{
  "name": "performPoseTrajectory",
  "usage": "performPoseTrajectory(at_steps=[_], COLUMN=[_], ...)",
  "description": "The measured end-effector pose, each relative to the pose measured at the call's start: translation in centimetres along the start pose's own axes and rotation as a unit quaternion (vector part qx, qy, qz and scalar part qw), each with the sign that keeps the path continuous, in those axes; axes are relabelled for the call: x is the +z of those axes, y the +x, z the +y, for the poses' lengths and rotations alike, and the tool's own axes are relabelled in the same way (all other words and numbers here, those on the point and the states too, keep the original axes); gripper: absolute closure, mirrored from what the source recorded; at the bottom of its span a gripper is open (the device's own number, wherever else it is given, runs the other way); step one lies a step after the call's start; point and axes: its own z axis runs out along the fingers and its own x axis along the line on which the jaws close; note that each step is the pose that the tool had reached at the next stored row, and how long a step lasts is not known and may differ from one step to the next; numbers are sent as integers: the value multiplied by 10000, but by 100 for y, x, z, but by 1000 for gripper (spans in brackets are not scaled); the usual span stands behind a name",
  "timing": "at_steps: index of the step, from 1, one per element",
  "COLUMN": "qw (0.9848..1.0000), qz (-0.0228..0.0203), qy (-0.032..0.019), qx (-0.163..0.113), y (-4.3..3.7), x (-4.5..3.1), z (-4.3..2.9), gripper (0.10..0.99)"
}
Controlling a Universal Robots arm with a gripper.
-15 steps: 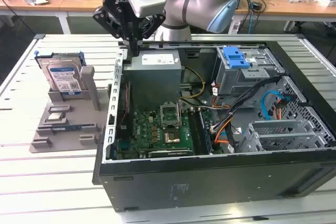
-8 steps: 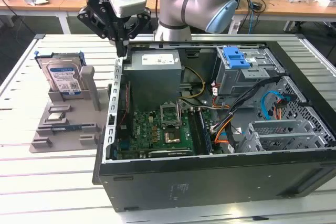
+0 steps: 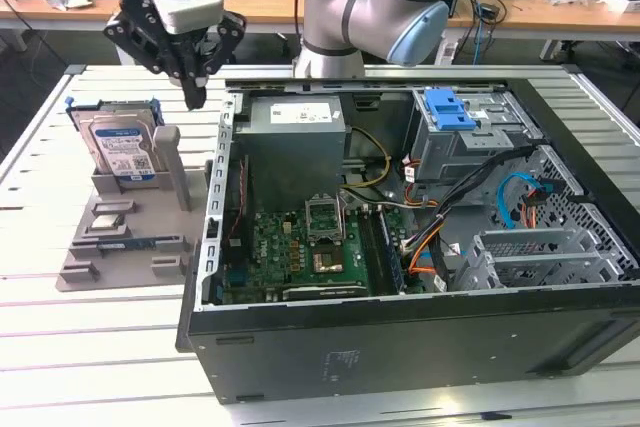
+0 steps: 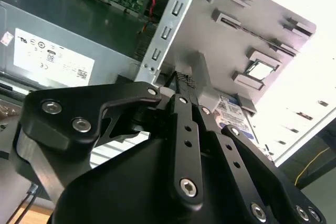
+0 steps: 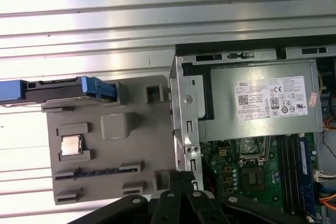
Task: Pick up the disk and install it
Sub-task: 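Reach for the disk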
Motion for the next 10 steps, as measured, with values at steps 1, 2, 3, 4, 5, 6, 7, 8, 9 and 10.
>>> performPoseTrajectory(at_steps=[1,2,3,4,5,6,7,8,9,10], qw=[10000,10000,10000,10000,10000,10000,10000,10000,10000,10000], qz=[0,0,-1,0,0,0,0,0,0,0], qy=[0,0,0,0,0,0,0,0,0,0], qx=[-1,-1,-1,0,0,0,-1,-1,-1,0], y=[57,101,135,158,183,206,227,258,332,397], x=[-2,-3,-3,-4,-4,-5,-6,-7,-9,-10], z=[-4,-8,-10,-12,-14,-15,-17,-19,-25,-30], gripper=[980,980,980,980,980,980,980,980,980,980])
